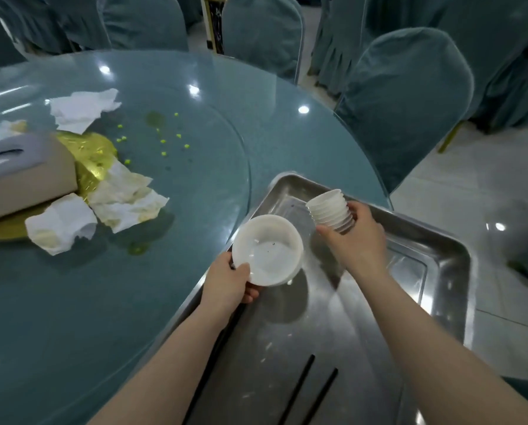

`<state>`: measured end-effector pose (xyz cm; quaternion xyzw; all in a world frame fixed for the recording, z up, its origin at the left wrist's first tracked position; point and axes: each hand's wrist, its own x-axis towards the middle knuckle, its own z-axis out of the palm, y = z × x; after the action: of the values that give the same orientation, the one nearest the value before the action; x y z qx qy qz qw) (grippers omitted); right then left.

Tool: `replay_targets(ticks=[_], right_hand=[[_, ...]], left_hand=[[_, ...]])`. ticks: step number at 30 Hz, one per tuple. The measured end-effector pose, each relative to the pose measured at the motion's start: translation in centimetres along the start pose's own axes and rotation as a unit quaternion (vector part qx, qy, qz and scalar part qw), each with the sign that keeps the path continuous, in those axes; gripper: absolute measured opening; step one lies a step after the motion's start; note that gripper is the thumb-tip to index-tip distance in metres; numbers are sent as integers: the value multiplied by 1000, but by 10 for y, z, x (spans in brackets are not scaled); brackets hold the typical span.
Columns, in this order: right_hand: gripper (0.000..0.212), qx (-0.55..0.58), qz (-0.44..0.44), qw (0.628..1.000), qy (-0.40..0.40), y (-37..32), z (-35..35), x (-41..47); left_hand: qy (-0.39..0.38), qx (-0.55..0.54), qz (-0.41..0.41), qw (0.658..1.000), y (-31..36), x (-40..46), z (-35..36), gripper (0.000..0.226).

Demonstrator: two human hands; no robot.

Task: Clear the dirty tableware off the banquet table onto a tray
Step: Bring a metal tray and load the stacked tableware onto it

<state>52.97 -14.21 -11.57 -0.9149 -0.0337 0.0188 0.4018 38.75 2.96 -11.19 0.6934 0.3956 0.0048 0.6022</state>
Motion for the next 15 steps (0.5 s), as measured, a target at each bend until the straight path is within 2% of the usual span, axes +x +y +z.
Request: replay_targets(ticks=[4, 7, 9, 12, 15], right_hand=[[66, -165, -91, 982, -29, -15, 16, 31], [63, -196, -115, 971, -69, -25, 31, 43], [52, -148, -121, 979, -75, -29, 33, 42], [37, -9, -114, 993, -31, -34, 27, 26], [35, 64, -110, 992, -6, -44, 20, 0]], left_hand=[[6, -3, -15, 1000, 5, 17, 8, 14], [0, -51, -27, 998, 9, 21, 11, 13], [-5, -81, -41, 996, 11, 19, 11, 15], [-11, -102, -64, 993, 8, 6, 6, 22], [-19, -107, -65, 992, 4, -14, -9, 18]])
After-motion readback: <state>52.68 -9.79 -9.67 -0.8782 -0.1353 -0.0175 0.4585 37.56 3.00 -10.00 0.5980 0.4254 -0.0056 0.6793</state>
